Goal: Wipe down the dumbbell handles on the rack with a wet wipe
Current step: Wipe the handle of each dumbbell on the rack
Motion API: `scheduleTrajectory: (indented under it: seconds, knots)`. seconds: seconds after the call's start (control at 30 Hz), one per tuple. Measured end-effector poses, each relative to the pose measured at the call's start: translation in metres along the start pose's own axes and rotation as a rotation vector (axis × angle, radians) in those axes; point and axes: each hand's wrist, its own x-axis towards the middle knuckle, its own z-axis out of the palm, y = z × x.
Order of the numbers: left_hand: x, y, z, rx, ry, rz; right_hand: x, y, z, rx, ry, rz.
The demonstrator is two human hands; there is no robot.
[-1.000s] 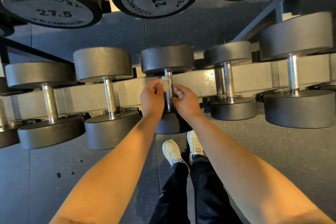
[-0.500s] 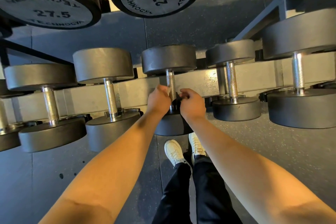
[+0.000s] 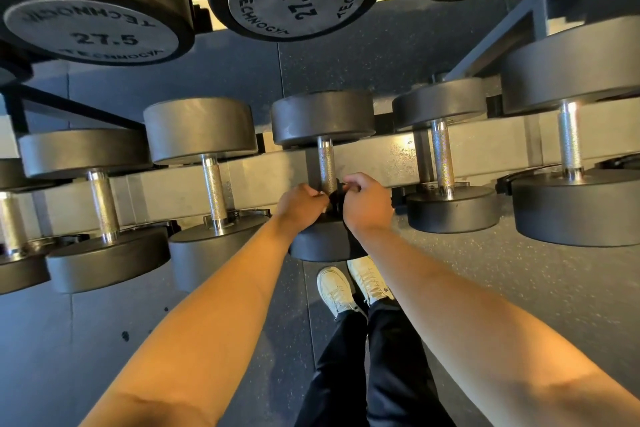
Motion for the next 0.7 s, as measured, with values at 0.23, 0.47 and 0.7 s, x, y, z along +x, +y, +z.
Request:
scheduleTrajectory:
  seconds: [0.23, 0.47, 0.7]
  knots:
    - [-0.004, 0.013, 0.002, -0.005, 0.047, -0.064, 0.003, 0.001, 0.002, -0.012, -0.026, 0.013]
    - [0.001, 0.020, 0.010, 0.035, 0.131, -0.118, 0.006, 0.003, 0.003, -0.058, -0.050, -0.013]
    - [-0.028, 0.019, 0.004, -0.159, 0.240, -0.122, -0.003, -0.008, -0.006, 0.010, -0.221, 0.026]
